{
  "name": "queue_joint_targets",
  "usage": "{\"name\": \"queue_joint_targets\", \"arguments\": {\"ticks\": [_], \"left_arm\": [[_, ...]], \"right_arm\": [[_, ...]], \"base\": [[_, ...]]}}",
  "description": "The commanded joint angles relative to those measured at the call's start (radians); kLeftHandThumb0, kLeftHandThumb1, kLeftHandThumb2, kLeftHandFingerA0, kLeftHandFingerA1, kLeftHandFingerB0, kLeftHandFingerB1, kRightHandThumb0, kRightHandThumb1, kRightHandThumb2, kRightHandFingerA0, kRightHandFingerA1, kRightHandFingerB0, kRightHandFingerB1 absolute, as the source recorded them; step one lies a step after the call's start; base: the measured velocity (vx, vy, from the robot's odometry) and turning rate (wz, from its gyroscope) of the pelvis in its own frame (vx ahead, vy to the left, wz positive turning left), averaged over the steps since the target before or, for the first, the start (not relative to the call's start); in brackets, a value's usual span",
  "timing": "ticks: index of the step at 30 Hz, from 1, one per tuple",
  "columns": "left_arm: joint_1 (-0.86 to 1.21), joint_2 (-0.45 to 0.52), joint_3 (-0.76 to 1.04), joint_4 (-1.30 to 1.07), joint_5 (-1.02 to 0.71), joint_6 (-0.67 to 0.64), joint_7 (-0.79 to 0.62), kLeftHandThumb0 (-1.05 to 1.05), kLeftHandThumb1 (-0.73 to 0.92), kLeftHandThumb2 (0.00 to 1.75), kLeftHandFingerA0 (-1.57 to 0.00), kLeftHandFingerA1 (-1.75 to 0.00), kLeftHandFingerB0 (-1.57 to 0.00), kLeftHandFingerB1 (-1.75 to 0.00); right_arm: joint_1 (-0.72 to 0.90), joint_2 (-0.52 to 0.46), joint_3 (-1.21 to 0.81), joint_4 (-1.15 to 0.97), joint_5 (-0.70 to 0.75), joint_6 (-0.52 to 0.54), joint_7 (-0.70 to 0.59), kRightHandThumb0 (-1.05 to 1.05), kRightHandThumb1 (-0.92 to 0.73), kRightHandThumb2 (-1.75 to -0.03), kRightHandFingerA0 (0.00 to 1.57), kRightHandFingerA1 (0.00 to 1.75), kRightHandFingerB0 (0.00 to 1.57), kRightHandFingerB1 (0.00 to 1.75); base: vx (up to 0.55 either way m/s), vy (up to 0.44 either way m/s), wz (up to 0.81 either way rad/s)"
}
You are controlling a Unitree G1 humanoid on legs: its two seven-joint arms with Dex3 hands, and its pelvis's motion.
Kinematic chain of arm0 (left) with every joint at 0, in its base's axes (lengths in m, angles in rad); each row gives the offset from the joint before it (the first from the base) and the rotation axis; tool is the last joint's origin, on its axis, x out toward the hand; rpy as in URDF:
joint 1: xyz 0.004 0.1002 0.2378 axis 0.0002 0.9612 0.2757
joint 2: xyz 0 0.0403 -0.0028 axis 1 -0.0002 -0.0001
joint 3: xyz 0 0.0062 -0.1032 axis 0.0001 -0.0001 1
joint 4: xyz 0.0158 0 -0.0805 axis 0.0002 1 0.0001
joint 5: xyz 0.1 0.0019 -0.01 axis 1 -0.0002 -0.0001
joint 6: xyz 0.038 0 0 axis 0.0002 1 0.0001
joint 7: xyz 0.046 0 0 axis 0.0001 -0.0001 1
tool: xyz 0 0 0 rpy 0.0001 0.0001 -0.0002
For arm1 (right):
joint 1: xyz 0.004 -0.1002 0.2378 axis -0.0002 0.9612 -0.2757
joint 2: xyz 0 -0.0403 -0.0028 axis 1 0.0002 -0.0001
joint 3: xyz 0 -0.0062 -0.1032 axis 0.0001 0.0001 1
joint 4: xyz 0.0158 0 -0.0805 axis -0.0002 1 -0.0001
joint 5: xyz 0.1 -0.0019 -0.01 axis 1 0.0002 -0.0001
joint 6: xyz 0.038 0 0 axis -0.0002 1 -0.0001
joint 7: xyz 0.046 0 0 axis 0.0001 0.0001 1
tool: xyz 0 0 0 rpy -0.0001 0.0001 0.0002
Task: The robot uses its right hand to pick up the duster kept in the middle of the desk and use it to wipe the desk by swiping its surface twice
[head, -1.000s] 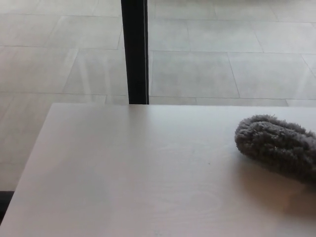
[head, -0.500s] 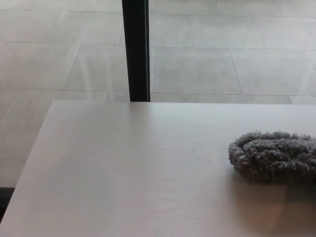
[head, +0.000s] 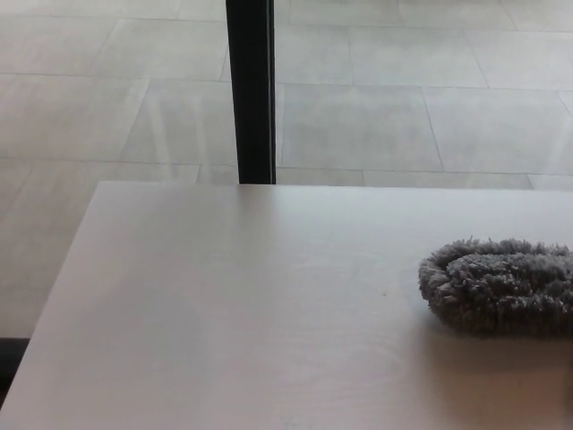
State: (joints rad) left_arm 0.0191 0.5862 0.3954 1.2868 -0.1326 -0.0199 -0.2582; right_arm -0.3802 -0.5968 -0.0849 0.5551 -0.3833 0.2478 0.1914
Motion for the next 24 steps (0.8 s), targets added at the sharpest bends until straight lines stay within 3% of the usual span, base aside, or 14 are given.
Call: {"name": "queue_joint_targets", "arguments": {"ticks": [1, 3, 4, 5, 6, 7, 11, 12, 15, 18, 24], "left_arm": [[0.017, 0.011, -0.012, -0.006, 0.006, -0.022, 0.0, -0.52, 0.92, 0.68, -0.46, -0.61, -0.49, -0.48], [0.017, 0.009, -0.017, -0.002, 0.012, -0.02, 0.016, -0.52, 0.92, 0.68, -0.48, -0.61, -0.53, -0.49], [0.016, 0.01, -0.017, -0.002, 0.01, -0.019, 0.013, -0.52, 0.92, 0.7, -0.47, -0.62, -0.52, -0.5], [0.016, 0.01, -0.016, -0.003, 0.007, -0.017, 0.01, -0.52, 0.92, 0.7, -0.47, -0.62, -0.52, -0.5], [0.016, 0.01, -0.018, -0.003, 0.008, -0.018, 0.009, -0.52, 0.92, 0.7, -0.47, -0.64, -0.52, -0.51], [0.016, 0.011, -0.02, -0.003, 0.009, -0.018, 0.008, -0.52, 0.92, 0.7, -0.47, -0.64, -0.52, -0.51], [0.032, -0.001, -0.018, -0.005, 0.004, -0.028, 0.009, -0.53, 0.92, 0.69, -0.48, -0.63, -0.5, -0.49], [0.035, -0.005, -0.011, -0.003, -0.003, -0.024, 0.012, -0.53, 0.92, 0.69, -0.48, -0.63, -0.51, -0.5], [0.027, -0.002, -0.008, 0.007, -0.004, -0.013, 0.016, -0.53, 0.92, 0.67, -0.49, -0.61, -0.51, -0.47], [0.028, -0.004, -0.006, 0.006, -0.008, -0.012, 0.01, -0.55, 0.92, 0.71, -0.46, -0.6, -0.48, -0.46], [0.035, -0.016, -0.017, 0.009, 0.004, -0.016, 0.022, -0.52, 0.92, 0.69, -0.5, -0.63, -0.53, -0.47]], "right_arm": [[0.162, -0.071, -0.157, -0.204, 0.132, 0.067, 0.089, -1.05, -0.92, -0.69, 0.0, 0.0, 0.0, 0.0], [0.257, -0.022, -0.318, -0.244, 0.26, 0.017, 0.089, -1.03, -0.92, -0.68, 0.0, 0.0, 0.0, 0.0], [0.297, -0.011, -0.357, -0.265, 0.275, -0.002, 0.086, -1.0, -0.8, -0.92, 0.0, 0.0, 0.0, 0.0], [0.323, -0.005, -0.381, -0.275, 0.286, -0.022, 0.09, -1.0, -0.8, -0.92, 0.0, 0.0, 0.0, 0.0], [0.346, 0.009, -0.414, -0.267, 0.301, -0.056, 0.075, -1.03, -0.92, -0.73, 0.0, 0.0, 0.0, 0.0], [0.377, 0.028, -0.462, -0.252, 0.325, -0.108, 0.049, -1.03, -0.92, -0.73, 0.0, 0.0, 0.0, 0.0], [0.448, 0.118, -0.705, -0.169, 0.49, -0.141, 0.023, -0.9, -0.88, -0.8, 0.0, 0.0, 0.0, 0.0], [0.454, 0.134, -0.736, -0.145, 0.507, -0.151, 0.012, -1.05, -0.79, -1.15, 0.0, 0.23, 0.0, 0.02], [0.448, 0.181, -0.83, -0.014, 0.571, -0.183, -0.025, -1.04, -0.81, -1.09, 0.0, 0.11, 0.0, 0.0], [0.433, 0.198, -0.888, 0.154, 0.579, -0.259, -0.103, -0.87, -0.71, -0.97, 0.0, 0.14, 0.0, 0.0], [0.396, 0.173, -1.036, 0.427, 0.658, -0.318, -0.194, -0.87, -0.7, -0.95, 0.0, 0.1, 0.0, 0.0]], "base": [[0.0, 0.0, 0.0], [0.0, 0.0, 0.0], [0.0, 0.0, 0.0], [0.0, 0.0, 0.0], [0.0, 0.0, 0.0], [0.0, 0.0, 0.0], [0.0, 0.0, 0.0], [0.0, 0.0, 0.0], [0.0, 0.0, 0.0], [0.0, 0.0, 0.0], [0.0, 0.0, 0.0]]}}
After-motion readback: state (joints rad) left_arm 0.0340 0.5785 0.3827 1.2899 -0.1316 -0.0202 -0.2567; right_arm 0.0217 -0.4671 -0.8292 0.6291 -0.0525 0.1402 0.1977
